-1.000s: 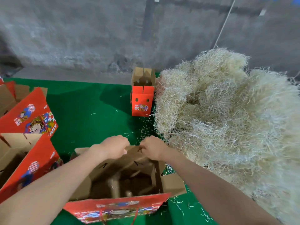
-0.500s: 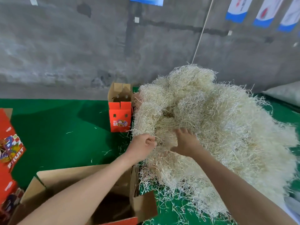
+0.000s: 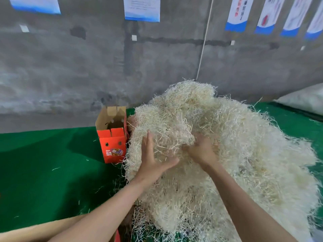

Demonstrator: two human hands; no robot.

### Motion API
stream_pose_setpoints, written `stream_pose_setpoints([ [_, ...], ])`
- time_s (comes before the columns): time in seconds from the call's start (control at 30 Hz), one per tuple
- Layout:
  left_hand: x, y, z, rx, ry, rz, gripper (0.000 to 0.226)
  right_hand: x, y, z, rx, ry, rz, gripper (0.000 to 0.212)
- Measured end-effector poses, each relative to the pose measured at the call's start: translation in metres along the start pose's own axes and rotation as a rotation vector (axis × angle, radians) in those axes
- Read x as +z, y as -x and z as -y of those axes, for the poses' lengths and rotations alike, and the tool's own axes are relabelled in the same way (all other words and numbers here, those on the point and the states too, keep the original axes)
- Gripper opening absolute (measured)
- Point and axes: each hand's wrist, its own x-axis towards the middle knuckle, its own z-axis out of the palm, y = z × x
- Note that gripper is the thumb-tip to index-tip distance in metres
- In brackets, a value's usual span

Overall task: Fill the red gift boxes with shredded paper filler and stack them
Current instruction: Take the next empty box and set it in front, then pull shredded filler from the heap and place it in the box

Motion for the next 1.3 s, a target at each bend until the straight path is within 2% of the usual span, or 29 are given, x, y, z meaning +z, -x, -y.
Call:
stream_pose_setpoints([
  [0.07, 0.007, -0.007, -0.006, 0.019, 0.015, 0.07, 0.13, -0.002, 0.0, 0.021, 0.08, -0.163, 0.068, 0.077],
  [0.13, 0.014, -0.015, -0.012, -0.07, 0.162, 0.137, 0.124, -0.004, 0.005, 0.033, 0.127, -0.322, 0.317, 0.092],
  [0.2, 0.018, -0.025, -0.014, -0.232, 0.334, 0.034, 0.077, -0.012, 0.01, 0.038, 0.116, -0.331, 0.592, 0.097],
  [0.23, 0.017, -0.032, -0.012, -0.343, 0.405, -0.056, 0.057, -0.018, 0.008, 0.039, 0.083, -0.315, 0.638, 0.087],
  [0.27, 0.016, -0.038, -0.008, -0.429, 0.452, -0.129, 0.039, -0.023, 0.003, 0.037, 0.046, -0.3, 0.589, 0.069],
  [0.3, 0.015, -0.041, -0.005, -0.475, 0.465, -0.174, 0.023, -0.029, -0.004, 0.034, 0.003, -0.271, 0.455, 0.051],
  [0.37, 0.012, -0.043, 0.003, -0.528, 0.445, -0.194, 0.01, -0.041, -0.021, 0.02, -0.12, 0.014, 0.132, 0.037],
  [0.4, 0.011, -0.041, 0.005, -0.548, 0.466, -0.188, 0.008, -0.045, -0.028, 0.011, -0.163, 0.206, 0.064, 0.038],
  [0.43, 0.008, -0.038, 0.005, -0.555, 0.517, -0.17, 0.012, -0.049, -0.033, -0.001, -0.142, 0.354, 0.076, 0.042],
  [0.5, 0.0, -0.036, 0.006, -0.544, 0.646, -0.147, 0.022, -0.056, -0.039, -0.03, 0.04, 0.612, 0.2, 0.051],
  [0.6, -0.016, -0.038, 0.009, -0.515, 0.836, -0.144, 0.026, -0.065, -0.033, -0.063, 0.19, 0.935, 0.302, 0.044],
  [0.67, -0.023, -0.036, 0.01, -0.494, 0.866, -0.125, 0.016, -0.069, -0.026, -0.059, 0.159, 0.924, 0.262, 0.039],
  [0.73, -0.026, -0.035, 0.01, -0.476, 0.849, -0.106, 0.001, -0.071, -0.02, -0.039, 0.03, 0.887, 0.158, 0.045],
  [0.8, -0.025, -0.036, 0.011, -0.469, 0.796, -0.079, 0.015, -0.071, -0.016, -0.011, -0.176, 0.891, 0.052, 0.05],
  [0.83, -0.024, -0.036, 0.011, -0.464, 0.765, -0.071, 0.021, -0.067, -0.015, 0.001, -0.294, 0.888, 0.066, 0.057],
  [0.9, -0.023, -0.036, 0.008, -0.444, 0.725, -0.051, 0.023, -0.048, -0.012, 0.018, -0.438, 0.733, 0.279, 0.074],
  [0.97, -0.027, -0.036, 0.004, -0.403, 0.7, -0.034, 0.015, -0.017, -0.012, 0.015, -0.373, 0.539, 0.491, 0.077],
  [1.0, -0.03, -0.036, 0.001, -0.376, 0.697, -0.029, 0.013, -0.005, -0.014, 0.006, -0.345, 0.544, 0.489, 0.07],
  [1.07, -0.038, -0.035, -0.005, -0.358, 0.698, -0.036, 0.012, 0.001, -0.026, -0.023, -0.314, 0.72, 0.382, 0.05],
  [1.2, -0.059, -0.032, -0.016, -0.354, 0.701, -0.098, 0.021, -0.027, -0.041, -0.072, 0.054, 0.939, 0.358, 0.038],
  [1.3, -0.071, -0.031, -0.02, -0.353, 0.698, -0.146, 0.009, -0.038, -0.041, -0.066, 0.006, 0.983, 0.405, 0.031],
])
